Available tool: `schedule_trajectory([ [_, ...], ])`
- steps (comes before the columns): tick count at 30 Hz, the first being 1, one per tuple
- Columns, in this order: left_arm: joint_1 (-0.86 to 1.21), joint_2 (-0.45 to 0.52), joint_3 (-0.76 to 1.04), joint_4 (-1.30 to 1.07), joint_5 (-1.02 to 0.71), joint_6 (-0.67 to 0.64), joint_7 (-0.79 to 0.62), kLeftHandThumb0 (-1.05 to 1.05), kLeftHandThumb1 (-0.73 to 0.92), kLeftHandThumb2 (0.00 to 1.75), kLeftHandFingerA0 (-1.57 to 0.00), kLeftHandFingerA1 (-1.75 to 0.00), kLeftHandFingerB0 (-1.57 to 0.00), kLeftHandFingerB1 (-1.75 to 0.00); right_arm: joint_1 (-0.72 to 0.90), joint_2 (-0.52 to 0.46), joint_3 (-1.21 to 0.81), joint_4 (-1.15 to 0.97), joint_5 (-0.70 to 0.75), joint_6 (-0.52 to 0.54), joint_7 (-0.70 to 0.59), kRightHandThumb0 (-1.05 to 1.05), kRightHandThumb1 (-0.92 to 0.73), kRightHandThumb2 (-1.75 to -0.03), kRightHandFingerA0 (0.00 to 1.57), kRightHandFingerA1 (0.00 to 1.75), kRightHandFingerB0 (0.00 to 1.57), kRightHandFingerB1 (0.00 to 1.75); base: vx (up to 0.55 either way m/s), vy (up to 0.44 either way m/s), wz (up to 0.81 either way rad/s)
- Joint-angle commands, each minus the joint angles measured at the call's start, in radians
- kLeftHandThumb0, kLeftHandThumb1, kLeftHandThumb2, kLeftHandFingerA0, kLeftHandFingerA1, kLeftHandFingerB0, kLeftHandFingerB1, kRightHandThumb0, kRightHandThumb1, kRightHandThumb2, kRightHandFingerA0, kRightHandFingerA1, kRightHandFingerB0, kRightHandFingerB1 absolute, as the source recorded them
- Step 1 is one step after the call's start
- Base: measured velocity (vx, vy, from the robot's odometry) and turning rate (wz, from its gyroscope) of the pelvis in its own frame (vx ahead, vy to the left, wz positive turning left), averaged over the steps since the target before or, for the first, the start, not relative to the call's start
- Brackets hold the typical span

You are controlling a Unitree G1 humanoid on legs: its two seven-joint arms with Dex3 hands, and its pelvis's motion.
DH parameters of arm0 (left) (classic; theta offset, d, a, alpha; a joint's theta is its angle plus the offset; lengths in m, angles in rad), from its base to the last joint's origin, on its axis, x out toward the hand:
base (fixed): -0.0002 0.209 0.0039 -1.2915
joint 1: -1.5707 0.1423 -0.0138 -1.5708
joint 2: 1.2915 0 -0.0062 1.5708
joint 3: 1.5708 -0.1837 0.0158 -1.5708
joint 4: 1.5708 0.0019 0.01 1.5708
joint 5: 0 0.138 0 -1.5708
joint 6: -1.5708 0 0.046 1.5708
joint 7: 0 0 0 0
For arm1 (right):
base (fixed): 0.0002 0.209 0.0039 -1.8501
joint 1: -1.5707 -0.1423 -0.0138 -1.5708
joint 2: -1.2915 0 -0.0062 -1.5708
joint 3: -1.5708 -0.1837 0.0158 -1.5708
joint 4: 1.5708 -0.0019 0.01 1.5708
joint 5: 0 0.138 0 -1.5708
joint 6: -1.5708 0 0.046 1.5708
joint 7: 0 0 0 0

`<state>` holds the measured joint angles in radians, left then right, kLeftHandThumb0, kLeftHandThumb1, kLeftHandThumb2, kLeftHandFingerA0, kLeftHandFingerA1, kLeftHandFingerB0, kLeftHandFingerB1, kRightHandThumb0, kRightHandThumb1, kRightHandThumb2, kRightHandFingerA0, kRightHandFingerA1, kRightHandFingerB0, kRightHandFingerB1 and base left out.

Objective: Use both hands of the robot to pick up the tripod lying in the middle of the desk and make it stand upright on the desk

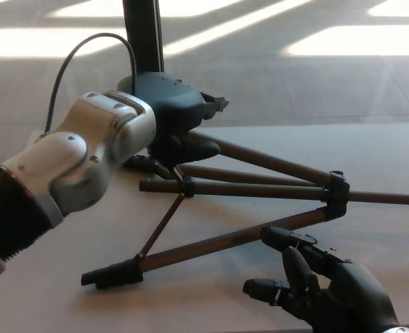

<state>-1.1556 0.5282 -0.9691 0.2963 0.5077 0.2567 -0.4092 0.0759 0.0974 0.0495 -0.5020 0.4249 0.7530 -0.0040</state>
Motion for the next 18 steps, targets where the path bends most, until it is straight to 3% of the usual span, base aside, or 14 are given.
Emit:
schedule_trajectory([
  [1, -0.261, -0.160, -0.288, 0.328, 0.554, -0.084, 0.238, -0.97, 0.53, 1.00, 0.00, -0.15, 0.00, 0.00, 0.084, 0.058, -0.064, 0.057, 0.005, 0.032, -0.084, -0.73, -0.75, -0.62, 0.53, 0.91, 0.47, 0.57, 0.00, 0.000, 0.00],
  [3, -0.279, -0.169, -0.299, 0.345, 0.561, -0.080, 0.263, -0.99, 0.57, 0.98, 0.00, -0.12, -0.13, -0.02, 0.094, 0.058, -0.054, 0.049, -0.006, 0.024, -0.085, -0.72, -0.77, -0.63, 0.51, 0.91, 0.46, 0.56, 0.00, 0.000, 0.00],
  [4, -0.287, -0.175, -0.304, 0.360, 0.560, -0.081, 0.279, -0.95, 0.55, 0.98, 0.00, -0.16, -0.11, -0.08, 0.096, 0.058, -0.054, 0.047, -0.005, 0.025, -0.084, -0.72, -0.77, -0.62, 0.50, 0.92, 0.46, 0.56, 0.00, 0.000, 0.00],
  [7, -0.301, -0.196, -0.320, 0.407, 0.555, -0.064, 0.305, -0.96, 0.55, 0.97, 0.00, -0.13, -0.13, -0.03, 0.103, 0.075, -0.062, 0.044, 0.008, 0.020, -0.085, -0.70, -0.77, -0.63, 0.48, 0.91, 0.46, 0.54, 0.00, 0.000, 0.00],
  [8, -0.297, -0.204, -0.319, 0.421, 0.545, -0.058, 0.321, -0.93, 0.54, 0.95, 0.00, -0.15, -0.12, -0.10, 0.105, 0.073, -0.060, 0.044, 0.008, 0.019, -0.079, -0.71, -0.78, -0.63, 0.47, 0.91, 0.44, 0.54, 0.00, 0.000, 0.00],
  [9, -0.288, -0.208, -0.316, 0.429, 0.536, -0.054, 0.345, -0.82, 0.60, 0.60, 0.00, -0.16, 0.00, -0.33, 0.110, 0.071, -0.052, 0.039, 0.001, 0.017, -0.080, -0.71, -0.78, -0.63, 0.48, 0.90, 0.45, 0.53, 0.00, 0.000, 0.00],
  [10, -0.283, -0.210, -0.319, 0.434, 0.532, -0.054, 0.354, -0.88, 0.50, 0.89, 0.00, -0.14, -0.10, -0.22, 0.111, 0.071, -0.050, 0.038, -0.002, 0.019, -0.081, -0.72, -0.77, -0.63, 0.48, 0.89, 0.45, 0.54, 0.00, 0.000, 0.00],
  [12, -0.279, -0.215, -0.320, 0.445, 0.525, -0.048, 0.368, -0.84, 0.47, 0.85, 0.00, -0.14, -0.03, -0.26, 0.110, 0.072, -0.047, 0.039, -0.005, 0.016, -0.081, -0.72, -0.77, -0.63, 0.49, 0.90, 0.45, 0.53, 0.00, 0.000, 0.00],
  [13, -0.268, -0.219, -0.330, 0.453, 0.534, -0.036, 0.388, -0.68, 0.57, 0.60, 0.00, -0.37, -0.08, -0.35, 0.113, 0.072, -0.044, 0.040, -0.007, 0.012, -0.079, -0.71, -0.78, -0.63, 0.48, 0.88, 0.45, 0.53, 0.00, 0.000, 0.00],
  [14, -0.267, -0.223, -0.337, 0.460, 0.538, -0.033, 0.397, -0.68, 0.57, 0.60, 0.00, -0.37, -0.08, -0.35, 0.113, 0.073, -0.044, 0.040, -0.008, 0.010, -0.078, -0.71, -0.78, -0.63, 0.48, 0.88, 0.45, 0.53, 0.00, 0.000, 0.00],
  [15, -0.265, -0.228, -0.348, 0.464, 0.549, -0.022, 0.389, -0.79, 0.47, 0.88, -0.02, -0.33, -0.04, -0.39, 0.114, 0.074, -0.043, 0.043, -0.010, 0.007, -0.079, -0.71, -0.77, -0.63, 0.50, 0.88, 0.46, 0.53, 0.00, 0.000, 0.00],
  [18, -0.247, -0.238, -0.382, 0.465, 0.582, 0.007, 0.382, -0.73, 0.42, 0.82, -0.02, -0.39, -0.07, -0.38, 0.109, 0.078, -0.047, 0.049, -0.008, 0.006, -0.078, -0.72, -0.76, -0.63, 0.50, 0.88, 0.47, 0.53, 0.00, 0.000, 0.00],
])
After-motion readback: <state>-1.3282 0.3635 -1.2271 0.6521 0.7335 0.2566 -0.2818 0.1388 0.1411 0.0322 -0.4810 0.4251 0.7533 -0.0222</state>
